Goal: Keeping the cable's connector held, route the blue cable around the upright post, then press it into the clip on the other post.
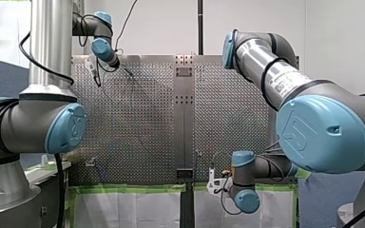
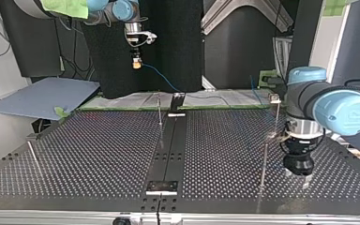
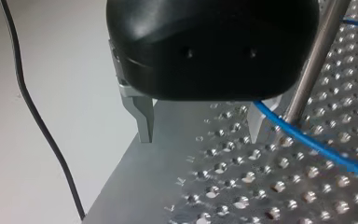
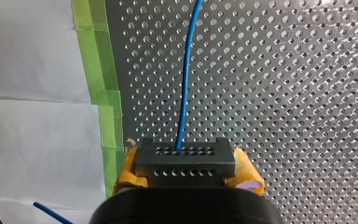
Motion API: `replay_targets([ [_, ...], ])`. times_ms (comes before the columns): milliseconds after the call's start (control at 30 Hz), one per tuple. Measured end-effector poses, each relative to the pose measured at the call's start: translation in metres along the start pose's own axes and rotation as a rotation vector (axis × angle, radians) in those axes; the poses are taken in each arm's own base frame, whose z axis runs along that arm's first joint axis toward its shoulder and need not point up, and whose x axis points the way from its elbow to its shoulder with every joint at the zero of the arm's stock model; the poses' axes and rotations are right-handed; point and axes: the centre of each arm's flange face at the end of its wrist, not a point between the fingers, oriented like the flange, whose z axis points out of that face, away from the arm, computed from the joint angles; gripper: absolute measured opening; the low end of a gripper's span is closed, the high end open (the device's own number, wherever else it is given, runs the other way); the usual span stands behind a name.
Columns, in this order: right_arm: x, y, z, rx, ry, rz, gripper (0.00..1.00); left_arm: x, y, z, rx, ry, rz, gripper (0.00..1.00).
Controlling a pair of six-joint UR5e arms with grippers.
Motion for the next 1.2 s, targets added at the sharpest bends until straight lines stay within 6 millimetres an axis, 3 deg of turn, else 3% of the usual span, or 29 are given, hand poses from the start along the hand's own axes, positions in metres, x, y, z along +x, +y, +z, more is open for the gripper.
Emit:
replay_targets([
  [233, 0.0, 0.0, 0.0, 0.001, 0.0, 0.0, 0.0, -0.016, -0.007, 0.015, 0.011, -0.035, 0.014, 0.98],
  [533, 0.0, 0.0, 0.0, 0.002, 0.0, 0.0, 0.0, 0.01, 0.0, 0.033, -0.013, -0.003, 0.062, 0.98],
  [1200, 0.0, -0.001, 0.0, 0.005, -0.002, -0.002, 0.0, 0.015, -0.003, 0.032, -0.042, -0.003, 0.009, 0.98],
])
